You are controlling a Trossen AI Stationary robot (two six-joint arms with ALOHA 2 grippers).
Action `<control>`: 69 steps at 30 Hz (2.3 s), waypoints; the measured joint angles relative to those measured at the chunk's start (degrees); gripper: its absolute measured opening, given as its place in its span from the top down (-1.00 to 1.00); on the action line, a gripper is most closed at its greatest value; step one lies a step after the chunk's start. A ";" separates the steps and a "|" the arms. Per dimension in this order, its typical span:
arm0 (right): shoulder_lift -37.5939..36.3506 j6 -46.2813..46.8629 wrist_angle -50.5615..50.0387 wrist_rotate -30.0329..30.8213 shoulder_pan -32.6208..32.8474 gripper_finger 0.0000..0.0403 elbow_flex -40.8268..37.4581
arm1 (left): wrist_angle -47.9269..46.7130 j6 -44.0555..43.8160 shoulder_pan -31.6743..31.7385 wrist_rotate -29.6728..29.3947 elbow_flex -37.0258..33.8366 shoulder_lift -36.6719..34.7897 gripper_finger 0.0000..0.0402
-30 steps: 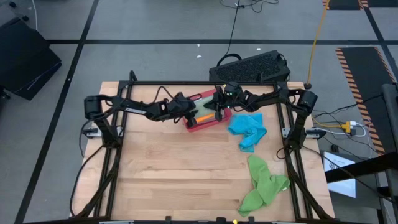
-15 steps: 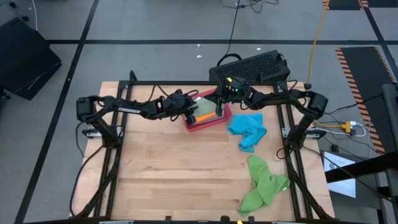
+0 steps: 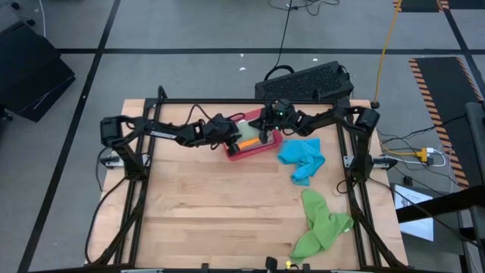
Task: Fold microfiber towels
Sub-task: Put the folded light green microfiber towel into the red bin, then fold the blue microfiber cloth
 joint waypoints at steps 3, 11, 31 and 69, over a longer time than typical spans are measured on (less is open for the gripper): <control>0.49 0.02 -0.22 0.02 0.45 0.98 0.05 | -0.57 -1.44 -0.26 0.12 0.00 1.93 0.46; 0.76 -0.53 -1.88 0.73 0.68 0.98 0.07 | -0.59 -3.06 -1.35 -0.15 0.07 3.07 0.46; 0.74 -2.64 -6.59 1.68 1.16 0.98 0.12 | -2.97 -5.67 -1.33 1.06 0.07 3.48 0.46; -22.05 -3.98 -29.39 1.71 3.07 0.98 -0.19 | -6.24 0.58 -3.45 2.05 -0.20 -16.28 0.46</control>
